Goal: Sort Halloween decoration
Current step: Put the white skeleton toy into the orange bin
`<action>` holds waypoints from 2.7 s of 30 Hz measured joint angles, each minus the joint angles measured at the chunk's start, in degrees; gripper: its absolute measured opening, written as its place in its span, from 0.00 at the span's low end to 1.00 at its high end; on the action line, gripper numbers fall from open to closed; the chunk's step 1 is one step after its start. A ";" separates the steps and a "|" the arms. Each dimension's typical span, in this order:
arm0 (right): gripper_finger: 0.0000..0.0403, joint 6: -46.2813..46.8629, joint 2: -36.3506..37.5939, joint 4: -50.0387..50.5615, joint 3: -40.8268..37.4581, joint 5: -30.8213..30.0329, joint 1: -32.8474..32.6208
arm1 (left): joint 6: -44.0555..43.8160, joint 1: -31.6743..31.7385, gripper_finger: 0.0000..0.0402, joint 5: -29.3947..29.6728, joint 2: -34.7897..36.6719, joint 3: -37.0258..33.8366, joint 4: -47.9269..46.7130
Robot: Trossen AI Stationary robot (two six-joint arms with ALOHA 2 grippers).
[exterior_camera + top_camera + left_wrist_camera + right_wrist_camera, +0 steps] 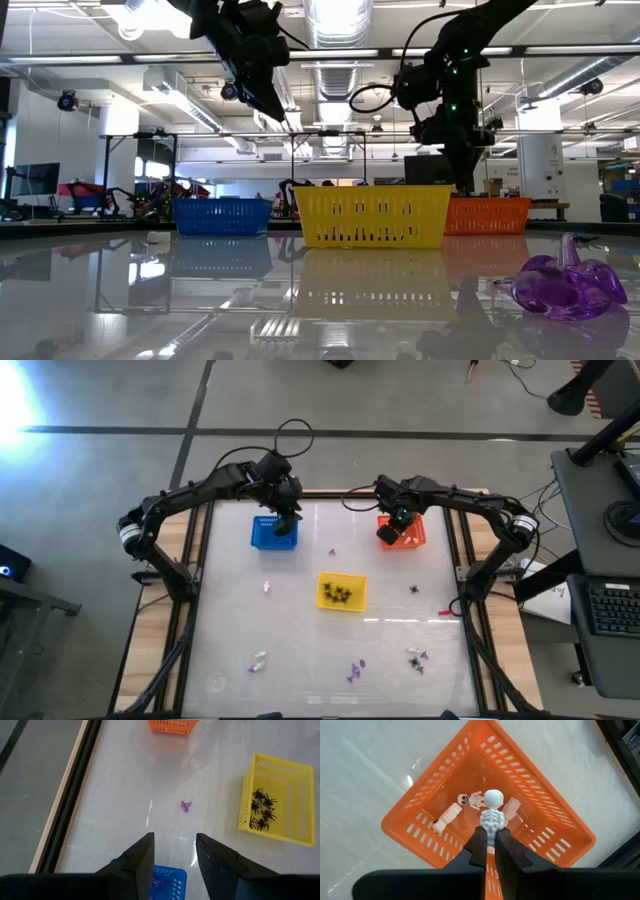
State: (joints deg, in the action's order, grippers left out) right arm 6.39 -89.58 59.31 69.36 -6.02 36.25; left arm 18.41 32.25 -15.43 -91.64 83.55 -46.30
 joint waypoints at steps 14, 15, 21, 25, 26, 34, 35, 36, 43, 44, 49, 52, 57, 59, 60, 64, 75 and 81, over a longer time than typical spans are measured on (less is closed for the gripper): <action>0.03 -1.95 0.02 -0.14 0.00 0.42 0.00 | 0.13 0.00 0.32 0.01 0.00 0.00 0.04; 0.03 -2.19 0.02 -0.16 0.00 0.42 0.00 | 0.13 0.00 0.32 0.01 0.00 0.00 0.04; 0.03 -1.51 0.04 -0.48 -0.02 -0.04 0.02 | 0.13 0.00 0.32 0.01 0.00 0.00 0.04; 0.03 -1.51 0.04 -1.19 -0.02 -0.08 0.02 | 0.12 0.00 0.32 0.01 0.00 0.00 0.04; 0.03 -1.50 0.04 -1.40 -0.02 -0.26 0.02 | 0.13 0.00 0.32 0.01 0.00 0.00 0.04; 0.03 -1.80 -0.22 -2.49 -0.06 -0.66 0.02 | -1.16 0.00 0.32 0.01 0.00 0.00 0.07; 0.03 -2.02 -0.22 -3.32 -0.07 -0.66 0.02 | -1.45 0.00 0.32 -0.01 0.00 0.00 0.07; 0.03 -2.17 -0.22 -4.33 -0.07 -0.66 0.02 | -1.54 0.00 0.32 -0.01 0.00 0.00 0.07; 0.03 -1.97 -0.24 -4.73 -0.07 0.28 0.02 | -1.55 0.00 0.32 -0.03 0.00 0.00 0.05; 0.03 -1.99 -0.24 -4.43 -0.08 0.36 0.00 | -1.53 0.00 0.32 -0.03 0.00 0.00 0.05; 0.03 -1.95 -0.26 -3.78 -0.74 0.57 0.02 | -1.25 0.00 0.32 -0.03 0.00 0.00 0.07; 0.03 -1.03 -0.26 -3.81 -1.28 1.97 0.02 | -0.98 0.00 0.32 -0.05 0.00 0.00 0.09; 0.03 -0.84 -0.26 -3.80 -2.19 2.14 0.02 | -0.96 0.00 0.32 -0.04 0.00 0.00 0.11; 0.03 -0.83 -0.28 -3.82 -2.44 2.14 0.02 | -0.94 0.00 0.32 -0.05 0.00 0.00 0.16; 0.03 -0.83 -0.28 -3.82 -2.50 2.14 0.02 | -0.94 0.00 0.32 -0.04 0.00 0.00 0.17; 0.03 -0.81 -0.28 -3.87 -2.51 2.26 0.02 | -0.94 0.00 0.32 -0.04 0.00 0.00 0.17; 0.03 -0.39 -0.28 -3.82 -2.51 2.58 0.02 | -0.94 0.00 0.32 -0.06 0.00 0.00 0.22; 0.04 0.24 -0.28 -3.80 -2.51 2.58 0.02 | -1.11 0.00 0.32 -0.06 0.00 0.00 0.21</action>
State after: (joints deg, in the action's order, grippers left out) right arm 6.63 -89.86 55.51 66.85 -3.44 36.27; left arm 17.30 32.25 -15.49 -91.64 83.55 -46.09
